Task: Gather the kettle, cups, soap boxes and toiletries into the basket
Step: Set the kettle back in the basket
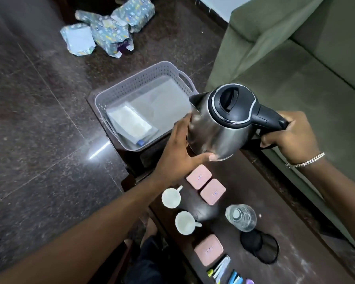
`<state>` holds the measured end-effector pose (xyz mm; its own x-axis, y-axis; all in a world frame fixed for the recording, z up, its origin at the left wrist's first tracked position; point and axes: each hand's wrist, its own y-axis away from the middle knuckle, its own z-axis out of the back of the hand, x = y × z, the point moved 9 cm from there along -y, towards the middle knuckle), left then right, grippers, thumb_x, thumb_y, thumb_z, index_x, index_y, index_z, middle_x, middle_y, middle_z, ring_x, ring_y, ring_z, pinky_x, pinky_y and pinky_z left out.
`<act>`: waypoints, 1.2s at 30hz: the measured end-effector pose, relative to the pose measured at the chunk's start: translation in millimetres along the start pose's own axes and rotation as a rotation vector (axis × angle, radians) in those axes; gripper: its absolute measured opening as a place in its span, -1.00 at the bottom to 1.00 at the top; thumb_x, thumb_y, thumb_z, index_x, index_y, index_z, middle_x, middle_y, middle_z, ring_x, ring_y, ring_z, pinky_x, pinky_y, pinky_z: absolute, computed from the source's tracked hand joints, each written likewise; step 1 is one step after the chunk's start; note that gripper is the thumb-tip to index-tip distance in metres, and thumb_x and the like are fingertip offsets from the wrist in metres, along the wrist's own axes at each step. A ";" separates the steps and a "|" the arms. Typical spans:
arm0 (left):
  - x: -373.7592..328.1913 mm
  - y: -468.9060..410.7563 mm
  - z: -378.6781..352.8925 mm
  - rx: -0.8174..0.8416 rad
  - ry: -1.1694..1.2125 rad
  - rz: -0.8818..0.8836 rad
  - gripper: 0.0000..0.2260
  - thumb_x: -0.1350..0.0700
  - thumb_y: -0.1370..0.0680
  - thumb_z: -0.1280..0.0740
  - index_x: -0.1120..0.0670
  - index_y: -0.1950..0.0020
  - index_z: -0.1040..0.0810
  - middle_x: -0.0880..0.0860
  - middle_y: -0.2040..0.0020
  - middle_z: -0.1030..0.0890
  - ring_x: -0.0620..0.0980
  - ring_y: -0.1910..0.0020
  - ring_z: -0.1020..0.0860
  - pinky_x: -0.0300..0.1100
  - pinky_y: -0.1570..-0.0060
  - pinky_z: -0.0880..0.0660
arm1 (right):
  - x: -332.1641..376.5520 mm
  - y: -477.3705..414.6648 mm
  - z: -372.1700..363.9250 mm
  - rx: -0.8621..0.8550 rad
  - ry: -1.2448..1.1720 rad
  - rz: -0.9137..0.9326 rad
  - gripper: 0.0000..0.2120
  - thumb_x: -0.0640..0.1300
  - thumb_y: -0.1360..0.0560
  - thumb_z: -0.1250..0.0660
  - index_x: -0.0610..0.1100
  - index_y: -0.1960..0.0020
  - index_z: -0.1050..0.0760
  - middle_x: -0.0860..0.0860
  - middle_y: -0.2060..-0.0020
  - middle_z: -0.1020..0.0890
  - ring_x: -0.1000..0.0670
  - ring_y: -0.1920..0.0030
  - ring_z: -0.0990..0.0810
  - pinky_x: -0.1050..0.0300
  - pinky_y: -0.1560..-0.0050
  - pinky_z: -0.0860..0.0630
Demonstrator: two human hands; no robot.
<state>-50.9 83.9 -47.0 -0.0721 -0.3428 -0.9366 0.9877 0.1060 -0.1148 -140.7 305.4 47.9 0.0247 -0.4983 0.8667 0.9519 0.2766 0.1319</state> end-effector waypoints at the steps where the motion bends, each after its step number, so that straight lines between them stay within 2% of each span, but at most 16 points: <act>1: 1.5 -7.9 10.5 -0.010 -0.012 -0.008 0.03 -0.12 -0.35 -0.65 -0.10 -0.65 -0.10 -0.20 -0.47 -0.28 -0.12 -0.51 -0.34 0.06 -0.35 -0.53 | 7.4 -9.9 -7.1 0.010 -0.006 0.019 -0.74 -0.31 0.01 -0.37 -0.30 0.38 -0.36 -0.07 0.48 -0.38 0.02 0.40 -0.33 -0.24 0.51 -0.34; 4: 9.0 -35.0 42.9 -0.052 -0.002 0.002 0.01 -0.05 -0.34 -0.68 -0.06 -0.64 -0.15 -0.16 -0.43 -0.31 -0.16 -0.46 -0.37 -0.12 -0.25 -0.59 | 28.1 -45.5 -25.4 0.034 -0.004 0.062 -0.74 -0.31 0.01 -0.37 -0.28 0.38 -0.35 -0.05 0.47 -0.37 0.02 0.39 -0.33 -0.22 0.50 -0.33; 6: 12.2 -50.9 59.7 -0.074 0.012 -0.004 0.00 -0.01 -0.34 -0.67 -0.08 -0.62 -0.16 -0.23 -0.39 -0.32 -0.24 -0.43 -0.37 -0.21 -0.22 -0.57 | 39.7 -67.2 -34.7 0.049 0.010 0.093 -0.75 -0.29 0.00 -0.37 -0.25 0.38 -0.36 -0.01 0.48 -0.39 0.03 0.40 -0.33 -0.19 0.49 -0.32; 8: 18.1 -67.9 75.3 -0.089 0.009 0.003 0.01 -0.01 -0.33 -0.67 -0.09 -0.62 -0.14 -0.23 -0.41 -0.31 -0.27 -0.42 -0.36 -0.18 -0.25 -0.56 | 48.3 -90.2 -44.8 0.063 0.036 0.108 -0.76 -0.28 -0.01 -0.38 -0.23 0.36 -0.40 -0.04 0.46 -0.43 0.02 0.39 -0.36 -0.20 0.45 -0.36; 11: 32.4 -89.7 93.8 -0.104 0.024 0.030 0.03 0.01 -0.33 -0.69 0.00 -0.64 -0.14 -0.08 -0.50 -0.31 -0.10 -0.50 -0.35 -0.02 -0.31 -0.56 | 52.9 -119.9 -62.0 0.088 0.033 0.112 -0.77 -0.32 -0.03 -0.40 -0.27 0.32 -0.47 -0.14 0.41 -0.49 0.00 0.35 -0.42 -0.26 0.39 -0.43; 12: 37.1 -95.0 98.6 -0.109 0.027 0.035 0.04 0.00 -0.32 -0.70 -0.01 -0.64 -0.14 -0.07 -0.51 -0.31 -0.06 -0.51 -0.35 0.01 -0.31 -0.57 | 53.4 -127.6 -67.9 0.093 0.025 0.116 -0.76 -0.34 -0.04 -0.40 -0.29 0.30 -0.48 -0.13 0.40 -0.50 0.00 0.34 -0.43 -0.24 0.39 -0.43; 16: 60.9 -112.3 112.6 -0.136 0.045 0.067 0.02 -0.05 -0.31 -0.69 -0.09 -0.62 -0.17 -0.16 -0.49 -0.31 -0.06 -0.50 -0.36 -0.02 -0.26 -0.60 | 47.6 -157.1 -93.5 0.116 0.003 0.132 -0.73 -0.36 -0.06 -0.38 -0.39 0.24 -0.49 -0.10 0.37 -0.52 0.03 0.33 -0.43 0.07 0.32 -0.35; 20: 91.5 -117.8 116.6 -0.141 0.042 0.131 0.02 -0.06 -0.31 -0.69 -0.11 -0.62 -0.16 -0.25 -0.49 -0.29 -0.10 -0.50 -0.36 0.00 -0.27 -0.60 | 29.1 -178.1 -118.3 0.160 0.015 0.106 -0.72 -0.36 -0.07 -0.38 -0.37 0.22 -0.51 0.01 0.38 -0.48 0.08 0.34 -0.41 0.16 0.37 -0.28; 23: 112.1 -117.0 113.0 -0.132 0.041 0.172 0.02 -0.05 -0.31 -0.69 -0.14 -0.61 -0.16 -0.23 -0.50 -0.30 -0.08 -0.50 -0.37 -0.01 -0.30 -0.58 | 15.5 -185.9 -134.2 0.197 0.013 0.087 -0.68 -0.37 -0.08 -0.37 -0.37 0.16 -0.53 -0.05 0.33 -0.50 0.06 0.30 -0.41 0.14 0.35 -0.28; 27: 129.1 -118.3 109.5 -0.133 0.075 0.223 -0.01 -0.12 -0.29 -0.69 -0.27 -0.57 -0.18 -0.35 -0.46 -0.32 -0.17 -0.47 -0.37 -0.18 -0.25 -0.56 | 4.1 -195.6 -146.0 0.218 0.021 0.078 -0.71 -0.36 -0.08 -0.36 -0.33 0.19 -0.53 -0.04 0.35 -0.47 0.08 0.33 -0.38 0.16 0.39 -0.23; 30: 136.9 -121.4 106.9 -0.126 0.096 0.244 -0.03 -0.11 -0.30 -0.68 -0.30 -0.56 -0.18 -0.36 -0.45 -0.32 -0.23 -0.45 -0.37 -0.30 -0.19 -0.55 | -0.8 -201.4 -149.5 0.221 0.025 0.065 -0.70 -0.37 -0.08 -0.36 -0.37 0.18 -0.53 -0.05 0.34 -0.47 0.07 0.33 -0.37 0.16 0.41 -0.23; 32: 139.7 -121.5 104.5 -0.126 0.106 0.259 -0.02 -0.09 -0.30 -0.68 -0.26 -0.57 -0.18 -0.34 -0.45 -0.32 -0.19 -0.46 -0.37 -0.22 -0.23 -0.56 | -1.1 -202.8 -148.9 0.225 0.026 0.063 -0.72 -0.37 -0.08 -0.36 -0.36 0.20 -0.52 -0.02 0.36 -0.46 0.13 0.37 -0.36 0.21 0.44 -0.25; 34: 142.6 -120.5 102.4 -0.122 0.113 0.274 -0.03 -0.07 -0.31 -0.68 -0.22 -0.58 -0.19 -0.32 -0.45 -0.33 -0.16 -0.47 -0.37 -0.09 -0.28 -0.56 | -2.2 -203.7 -148.9 0.233 0.025 0.059 -0.77 -0.38 -0.07 -0.36 -0.29 0.26 -0.51 0.10 0.42 -0.44 0.19 0.42 -0.33 0.28 0.48 -0.25; 36: 145.1 -118.5 100.8 -0.113 0.112 0.281 -0.03 -0.06 -0.32 -0.67 -0.18 -0.59 -0.18 -0.28 -0.46 -0.33 -0.15 -0.49 -0.36 -0.04 -0.31 -0.56 | -5.3 -204.0 -150.5 0.239 0.029 0.046 -0.76 -0.37 -0.07 -0.36 -0.27 0.26 -0.52 0.13 0.42 -0.44 0.20 0.42 -0.34 0.27 0.46 -0.27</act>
<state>-164.5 -72.5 -135.9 0.1803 -0.1815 -0.9667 0.9500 0.2869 0.1233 -289.1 127.9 -56.0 0.0780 -0.5028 0.8609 0.8506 0.4840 0.2056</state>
